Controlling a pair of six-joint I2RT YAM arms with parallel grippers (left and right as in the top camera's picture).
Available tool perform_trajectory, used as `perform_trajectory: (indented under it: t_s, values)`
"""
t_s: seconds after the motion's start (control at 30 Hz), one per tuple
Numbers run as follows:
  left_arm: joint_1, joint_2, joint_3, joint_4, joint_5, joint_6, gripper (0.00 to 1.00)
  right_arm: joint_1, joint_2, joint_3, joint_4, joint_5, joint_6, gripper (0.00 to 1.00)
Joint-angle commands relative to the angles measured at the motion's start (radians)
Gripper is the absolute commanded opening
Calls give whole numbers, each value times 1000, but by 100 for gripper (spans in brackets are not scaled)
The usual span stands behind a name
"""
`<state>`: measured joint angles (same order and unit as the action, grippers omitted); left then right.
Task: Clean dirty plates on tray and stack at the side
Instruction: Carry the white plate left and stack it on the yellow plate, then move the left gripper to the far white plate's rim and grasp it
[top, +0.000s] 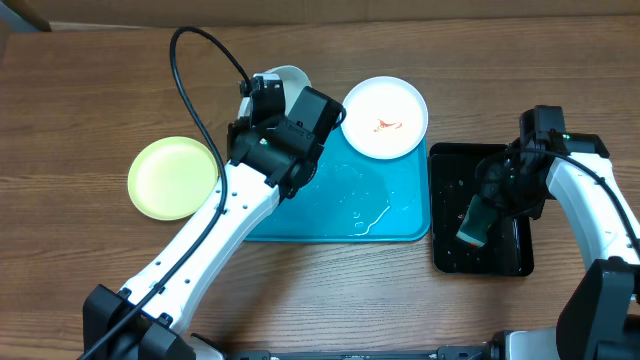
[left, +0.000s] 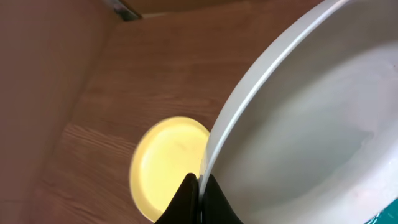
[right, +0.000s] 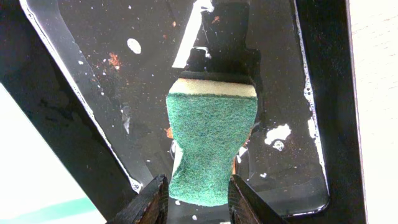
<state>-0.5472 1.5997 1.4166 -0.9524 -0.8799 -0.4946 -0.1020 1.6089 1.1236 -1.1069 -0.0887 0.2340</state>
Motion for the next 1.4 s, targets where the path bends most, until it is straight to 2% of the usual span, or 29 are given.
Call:
perform_trajectory:
  t_s: [0.0, 0.2, 0.37, 0.53, 0.8, 1.23, 1.27, 1.37]
  values:
    - [60, -10, 21, -17, 166, 1, 4, 6, -19, -5, 5, 10, -3, 33]
    - [263, -19, 22, -98, 405, -4, 4, 6, -19, -5, 5, 10, -3, 35]
    - [488, -50, 22, -144, 578, -11, 4, 6, -19, -5, 5, 10, -3, 35]
    - [678, -48, 21, -146, 692, 3, 4, 6, -19, -5, 5, 10, -3, 35]
    - [851, 56, 17, -160, 659, 20, 4, 6, -19, -5, 3, 10, -3, 35]
    - [907, 266, 17, -151, 660, 28, 5, 6, -19, -5, 1, 10, -4, 36]
    - [908, 269, 17, -151, 660, 28, 9, 6, -19, -5, 2, 10, -3, 36]
    - [908, 270, 17, -149, 660, 27, 35, 6, -19, -5, 2, 10, -4, 36]
